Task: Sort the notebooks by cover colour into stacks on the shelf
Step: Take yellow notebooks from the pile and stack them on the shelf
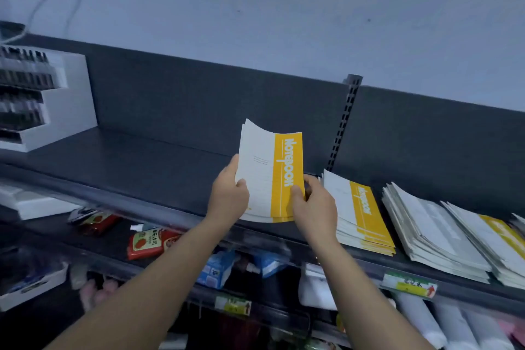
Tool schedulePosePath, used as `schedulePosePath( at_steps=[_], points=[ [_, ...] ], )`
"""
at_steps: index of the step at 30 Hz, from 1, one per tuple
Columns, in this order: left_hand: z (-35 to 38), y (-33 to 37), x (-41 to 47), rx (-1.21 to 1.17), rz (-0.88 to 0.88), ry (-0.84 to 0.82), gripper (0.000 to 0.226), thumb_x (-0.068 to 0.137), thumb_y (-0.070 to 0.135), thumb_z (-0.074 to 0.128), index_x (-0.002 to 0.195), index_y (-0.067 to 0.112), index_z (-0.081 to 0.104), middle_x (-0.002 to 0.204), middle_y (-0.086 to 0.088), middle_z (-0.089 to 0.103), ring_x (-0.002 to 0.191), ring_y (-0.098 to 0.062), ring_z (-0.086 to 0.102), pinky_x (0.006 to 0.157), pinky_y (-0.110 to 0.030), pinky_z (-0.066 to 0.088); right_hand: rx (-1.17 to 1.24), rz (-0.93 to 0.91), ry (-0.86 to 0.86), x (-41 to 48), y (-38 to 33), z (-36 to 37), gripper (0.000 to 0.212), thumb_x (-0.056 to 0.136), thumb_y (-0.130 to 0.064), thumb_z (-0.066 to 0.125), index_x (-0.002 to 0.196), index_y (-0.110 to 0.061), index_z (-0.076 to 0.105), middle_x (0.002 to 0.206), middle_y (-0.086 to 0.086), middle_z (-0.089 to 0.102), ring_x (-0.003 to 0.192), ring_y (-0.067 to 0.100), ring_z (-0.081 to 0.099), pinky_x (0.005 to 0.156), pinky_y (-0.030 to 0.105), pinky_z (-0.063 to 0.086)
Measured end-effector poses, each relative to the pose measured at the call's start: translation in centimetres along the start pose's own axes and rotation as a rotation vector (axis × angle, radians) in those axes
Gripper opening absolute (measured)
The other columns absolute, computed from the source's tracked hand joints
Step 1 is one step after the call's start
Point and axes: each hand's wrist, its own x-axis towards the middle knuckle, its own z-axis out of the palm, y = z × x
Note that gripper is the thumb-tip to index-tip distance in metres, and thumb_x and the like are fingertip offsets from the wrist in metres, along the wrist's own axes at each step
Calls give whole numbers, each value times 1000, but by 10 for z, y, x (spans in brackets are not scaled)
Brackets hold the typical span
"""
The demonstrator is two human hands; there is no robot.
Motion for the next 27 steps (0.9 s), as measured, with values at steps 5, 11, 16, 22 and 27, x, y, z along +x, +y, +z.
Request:
schedulePosePath(
  at_steps=[5,11,16,22,27],
  points=[
    [41,16,-5,2,20,-41,57,85,-1,34,131,28,51,116,3,61,106,-19,56,82,-27,45,-60,0,22,4,28,-39,17,94,-21,48,106,-23,59,76,-9,53,71,17,50,52,27,31],
    [100,36,-6,-19,39,-84,55,85,-4,33,126,27,53,115,4,63,102,-18,57,71,-22,41,-188,5,20,22,68,-83,18,93,-22,47,104,-18,60,76,-6,50,72,20,48,58,29,31],
    [144,48,1,32,21,-121,60,85,-5,31,129,29,52,117,9,63,86,-13,51,59,-18,37,-380,-21,-30,39,99,-113,18,97,-28,44,102,-13,54,98,2,60,91,24,56,65,30,34],
    [178,48,16,223,-37,-196,50,82,-2,32,119,22,55,108,-1,60,84,-19,54,58,-25,38,-507,-22,-109,59,126,-123,25,100,-29,40,110,-8,50,110,8,58,100,27,54,66,30,34],
    [191,43,26,419,-97,-266,26,81,-2,36,97,10,53,99,-6,51,84,-23,51,63,-31,41,-609,-7,-165,67,133,-120,36,99,-23,42,129,-3,40,122,12,54,111,29,51,69,30,36]
  ],
)
